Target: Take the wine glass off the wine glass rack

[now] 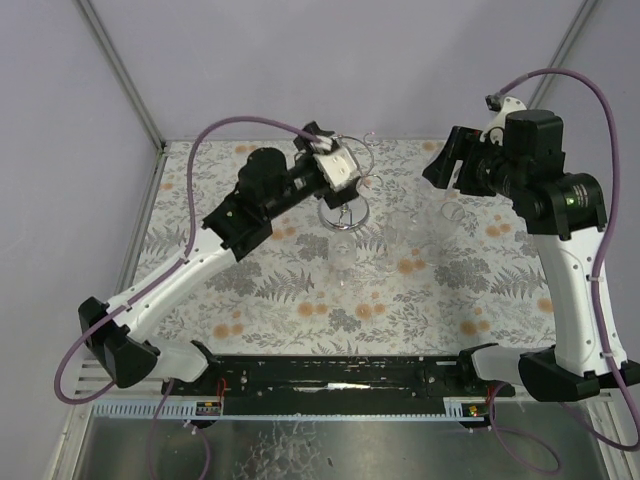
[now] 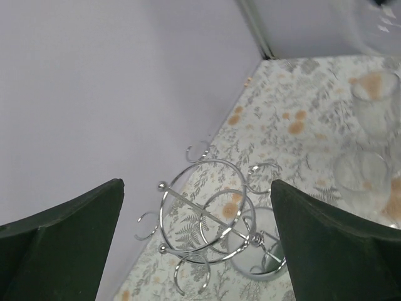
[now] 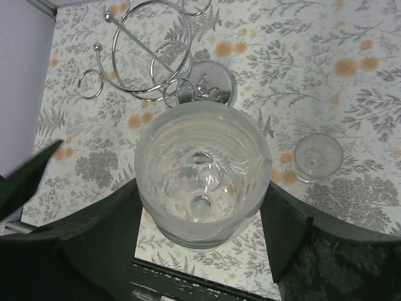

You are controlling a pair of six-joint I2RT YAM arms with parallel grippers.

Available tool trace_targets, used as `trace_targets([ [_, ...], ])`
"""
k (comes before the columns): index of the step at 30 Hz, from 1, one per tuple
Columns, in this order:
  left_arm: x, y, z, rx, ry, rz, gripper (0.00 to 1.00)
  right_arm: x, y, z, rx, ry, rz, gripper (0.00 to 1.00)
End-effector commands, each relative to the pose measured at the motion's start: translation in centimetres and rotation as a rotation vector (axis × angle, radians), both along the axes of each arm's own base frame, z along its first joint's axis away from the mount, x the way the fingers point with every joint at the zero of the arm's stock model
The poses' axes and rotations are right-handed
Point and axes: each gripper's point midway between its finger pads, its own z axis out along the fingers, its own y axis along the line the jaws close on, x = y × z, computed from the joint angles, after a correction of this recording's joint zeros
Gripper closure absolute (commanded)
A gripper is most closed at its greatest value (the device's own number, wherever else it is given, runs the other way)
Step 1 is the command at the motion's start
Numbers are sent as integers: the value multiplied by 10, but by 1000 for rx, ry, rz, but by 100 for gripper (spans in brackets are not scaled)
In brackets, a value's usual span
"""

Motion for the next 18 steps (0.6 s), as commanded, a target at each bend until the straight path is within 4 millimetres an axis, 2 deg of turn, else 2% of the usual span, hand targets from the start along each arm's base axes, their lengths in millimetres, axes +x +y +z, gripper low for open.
trace_targets([
  [1,25,18,35,-275,166,101,0,11,-13,16,-45,-98,-54,62],
  [6,59,43,42,-405,293,197,0,8,-23,19,-74,-121,-88,62],
  [10,81,65,38,-471,362,275,0,6,-15,30,-34,-159,-60,64],
  [14,99,88,31,-531,415,357,0,8,12,33,-57,-180,-13,64],
  [18,120,116,21,-596,483,448,0,5,62,37,-124,-212,80,64],
])
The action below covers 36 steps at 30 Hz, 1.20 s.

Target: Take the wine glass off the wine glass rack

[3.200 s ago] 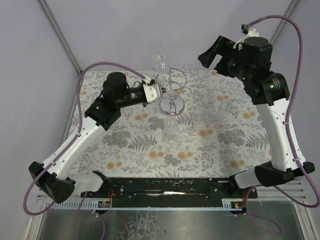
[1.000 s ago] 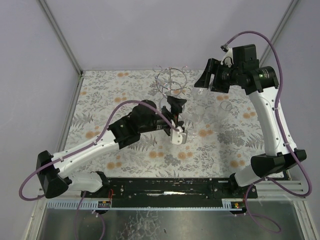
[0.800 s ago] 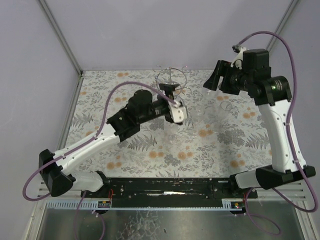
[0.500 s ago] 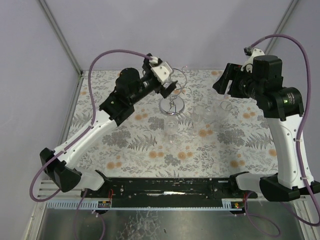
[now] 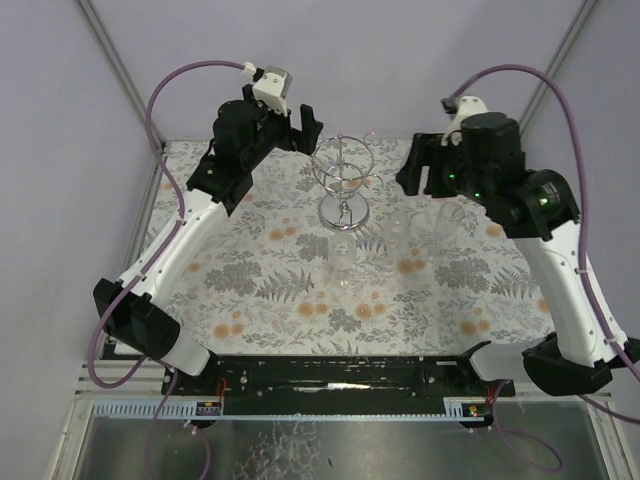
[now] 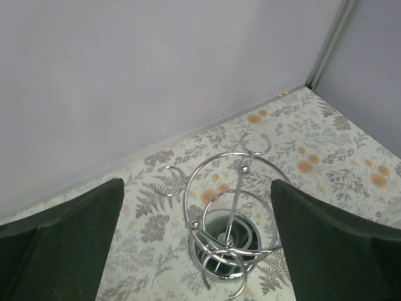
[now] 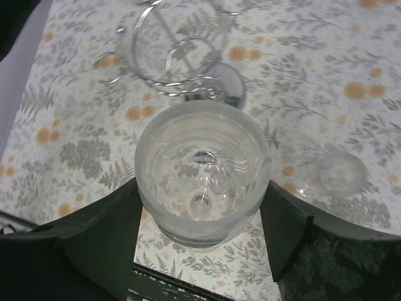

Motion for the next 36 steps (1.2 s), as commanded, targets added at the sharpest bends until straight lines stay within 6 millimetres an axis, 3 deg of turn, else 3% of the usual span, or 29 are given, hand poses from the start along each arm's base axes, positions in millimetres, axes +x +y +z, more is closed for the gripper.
trace_targets([
  [1,21,32,6,-135,83,113,0,8,52,35,-28,-155,74,64],
  [8,40,77,-2,-204,146,212,0,-14,153,42,-200,-299,248,63],
  [15,47,104,-10,-248,189,269,0,-35,231,20,-210,-377,397,62],
  [25,50,129,-18,-301,226,317,0,-45,280,-40,-120,-425,523,61],
  [36,40,131,-12,-316,224,307,0,-34,308,-98,-31,-539,507,61],
])
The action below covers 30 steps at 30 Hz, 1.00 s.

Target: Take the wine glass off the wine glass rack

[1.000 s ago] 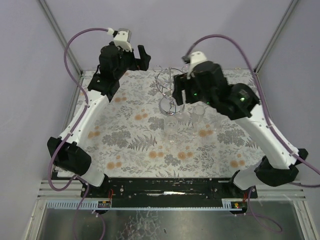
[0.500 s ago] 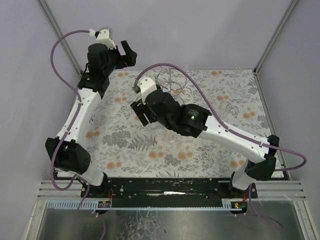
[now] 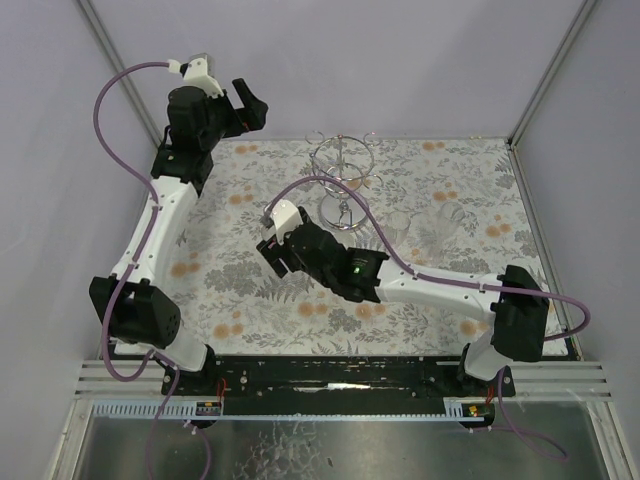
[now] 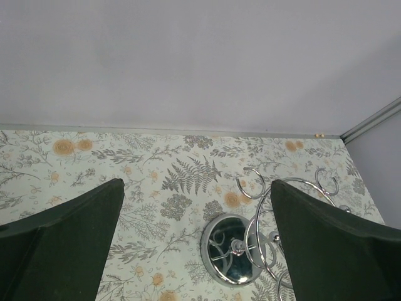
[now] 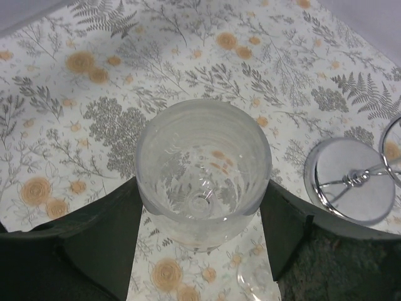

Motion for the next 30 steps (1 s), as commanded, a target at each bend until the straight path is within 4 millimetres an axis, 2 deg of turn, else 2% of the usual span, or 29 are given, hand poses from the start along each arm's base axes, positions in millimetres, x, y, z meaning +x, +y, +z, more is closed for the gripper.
trace_targets([
  [1,-13,1,11,-21,-11,-11,0,12,23,56,295,-150,-20,61],
  [8,-21,-3,15,-30,-4,-36,0,28,17,24,316,-196,-122,61],
  [11,-25,-3,16,-22,-6,-41,0,32,17,-1,278,-196,-141,61],
  [14,-27,-2,15,-16,2,-41,0,34,15,-17,245,-187,-149,61],
  [26,-28,-4,10,-28,21,-47,0,34,1,-43,225,-106,-216,61],
  [30,-29,-4,8,-26,23,-50,0,34,-4,-50,231,-77,-245,52],
])
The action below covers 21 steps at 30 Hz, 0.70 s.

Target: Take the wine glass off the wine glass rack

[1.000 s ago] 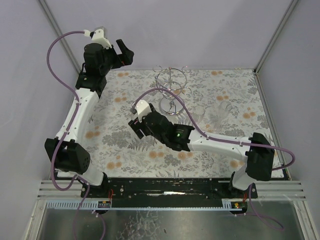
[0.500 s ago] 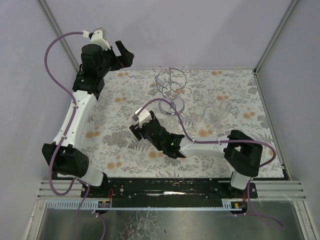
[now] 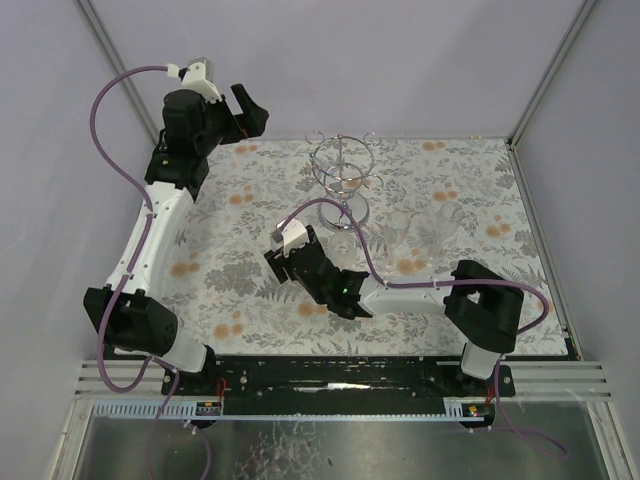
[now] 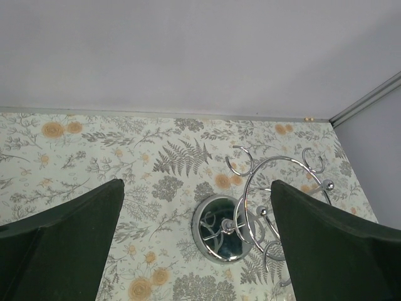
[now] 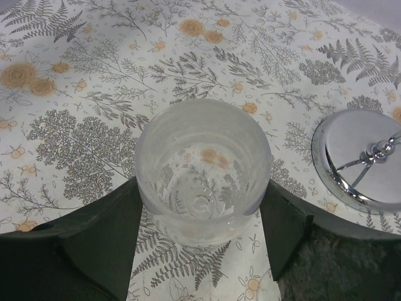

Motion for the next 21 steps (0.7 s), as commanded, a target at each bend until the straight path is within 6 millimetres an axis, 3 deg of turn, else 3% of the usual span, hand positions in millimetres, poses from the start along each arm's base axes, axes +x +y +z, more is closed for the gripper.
trace_targets([
  [1,-7,2,6,-10,-15,-6,0,8,-5,27,128,-6,-83,50],
  [17,-11,2,3,0,-14,-10,0,11,-13,7,121,54,-107,44],
  [21,-11,1,1,-3,-11,-15,0,10,-13,9,120,55,-101,30],
])
